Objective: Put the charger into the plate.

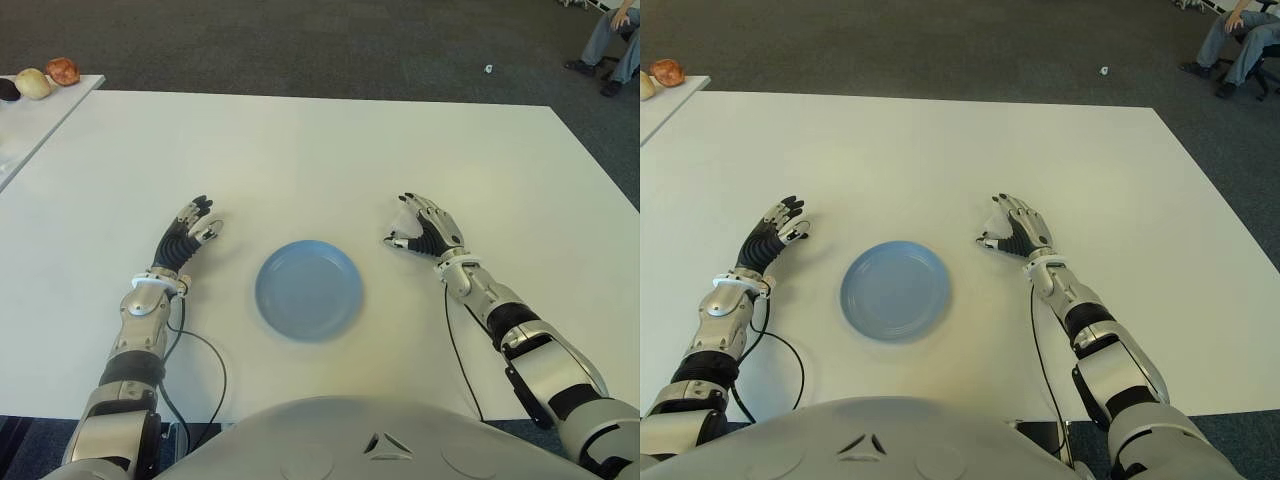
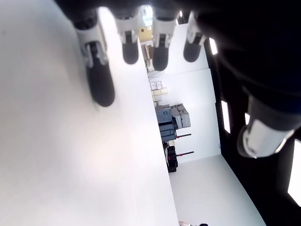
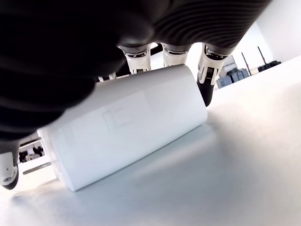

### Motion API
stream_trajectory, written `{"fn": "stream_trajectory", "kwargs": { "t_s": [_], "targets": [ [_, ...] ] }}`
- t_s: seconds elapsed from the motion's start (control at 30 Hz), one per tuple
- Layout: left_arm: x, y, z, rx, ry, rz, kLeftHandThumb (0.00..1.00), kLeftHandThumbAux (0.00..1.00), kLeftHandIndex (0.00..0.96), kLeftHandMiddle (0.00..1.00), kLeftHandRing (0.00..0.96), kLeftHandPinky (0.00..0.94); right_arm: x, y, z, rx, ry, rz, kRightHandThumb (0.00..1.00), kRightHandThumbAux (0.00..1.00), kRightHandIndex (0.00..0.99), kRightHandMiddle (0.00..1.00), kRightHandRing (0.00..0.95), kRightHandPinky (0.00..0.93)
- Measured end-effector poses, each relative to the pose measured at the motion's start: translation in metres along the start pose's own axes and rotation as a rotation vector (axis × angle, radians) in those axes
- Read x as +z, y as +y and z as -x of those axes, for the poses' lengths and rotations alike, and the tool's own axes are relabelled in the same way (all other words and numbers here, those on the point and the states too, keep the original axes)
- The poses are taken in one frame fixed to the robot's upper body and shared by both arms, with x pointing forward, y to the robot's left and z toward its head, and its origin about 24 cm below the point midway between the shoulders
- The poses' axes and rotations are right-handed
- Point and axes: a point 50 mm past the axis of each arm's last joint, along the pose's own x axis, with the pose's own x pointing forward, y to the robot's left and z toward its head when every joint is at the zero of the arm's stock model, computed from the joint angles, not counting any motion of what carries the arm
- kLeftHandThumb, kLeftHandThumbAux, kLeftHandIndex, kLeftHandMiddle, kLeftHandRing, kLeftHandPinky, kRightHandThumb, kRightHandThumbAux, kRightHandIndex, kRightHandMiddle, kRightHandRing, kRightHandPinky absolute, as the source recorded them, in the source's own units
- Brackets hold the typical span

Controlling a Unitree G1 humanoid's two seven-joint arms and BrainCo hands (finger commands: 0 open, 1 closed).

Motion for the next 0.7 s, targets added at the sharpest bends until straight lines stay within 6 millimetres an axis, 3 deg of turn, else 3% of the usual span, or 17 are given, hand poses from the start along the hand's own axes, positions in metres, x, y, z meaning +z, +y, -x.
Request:
{"fn": "stream_trajectory", "kwargs": {
  "t_s": [0.2,0.7],
  "targets": [
    [-0.0001,0.0006,0.0001,0.0,0.001,-0.002,0.0,0.516,0.059,0.111,0.082,0.048,-0.0002,0.0001,-0.0001,-0.007,0.008,-0.018,0.382,0.461,0.008,0.152,0.316,0.461],
    [-0.0006,0.002,0.0,0.002,0.006,-0.004,0.0,0.523,0.063,0.108,0.079,0.044,0.001,0.0007,-0.0011,-0.016,0.019,-0.043,0.437,0.459,0.039,0.214,0.335,0.434]
  ]
}}
